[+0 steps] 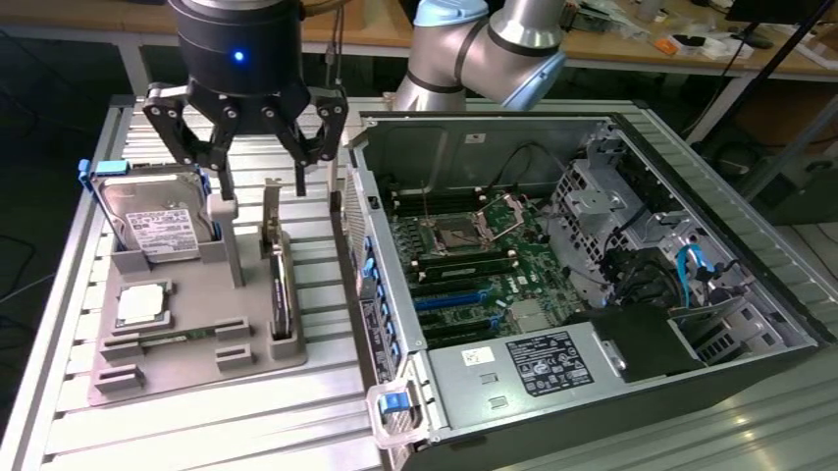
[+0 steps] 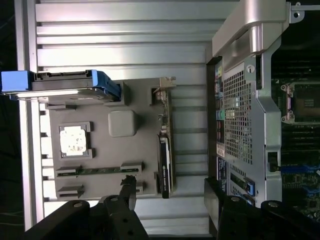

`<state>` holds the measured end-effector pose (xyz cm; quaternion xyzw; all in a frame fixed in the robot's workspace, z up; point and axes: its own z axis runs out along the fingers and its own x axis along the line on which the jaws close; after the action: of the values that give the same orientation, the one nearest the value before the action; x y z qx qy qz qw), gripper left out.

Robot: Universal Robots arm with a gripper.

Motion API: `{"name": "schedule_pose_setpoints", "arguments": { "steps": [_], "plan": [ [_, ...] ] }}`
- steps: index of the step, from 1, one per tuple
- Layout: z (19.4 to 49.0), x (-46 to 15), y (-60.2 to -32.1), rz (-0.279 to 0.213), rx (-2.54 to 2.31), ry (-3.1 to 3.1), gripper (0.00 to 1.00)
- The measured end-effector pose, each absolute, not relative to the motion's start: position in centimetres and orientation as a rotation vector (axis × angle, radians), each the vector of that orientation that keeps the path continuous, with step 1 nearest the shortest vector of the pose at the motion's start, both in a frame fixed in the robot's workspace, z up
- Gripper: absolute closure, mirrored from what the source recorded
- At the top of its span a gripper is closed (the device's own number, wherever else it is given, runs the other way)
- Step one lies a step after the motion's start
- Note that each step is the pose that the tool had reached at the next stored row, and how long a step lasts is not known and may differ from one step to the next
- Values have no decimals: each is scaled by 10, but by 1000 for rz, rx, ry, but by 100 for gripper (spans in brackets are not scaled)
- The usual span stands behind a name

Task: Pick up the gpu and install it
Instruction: 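Pick up the gpu and move the gpu toward the slot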

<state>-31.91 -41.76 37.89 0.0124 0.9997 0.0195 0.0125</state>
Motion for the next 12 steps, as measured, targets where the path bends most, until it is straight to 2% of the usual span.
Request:
{"name": "schedule_pose_setpoints", "arguments": {
  "steps": [1,10,11,12],
  "plan": [
    [377,-319,-418,60,39,3116,34],
    [362,-319,-418,60,39,3122,34],
    [361,-319,-418,60,39,3122,35],
    [359,-319,-418,60,39,3123,42]
  ]
}}
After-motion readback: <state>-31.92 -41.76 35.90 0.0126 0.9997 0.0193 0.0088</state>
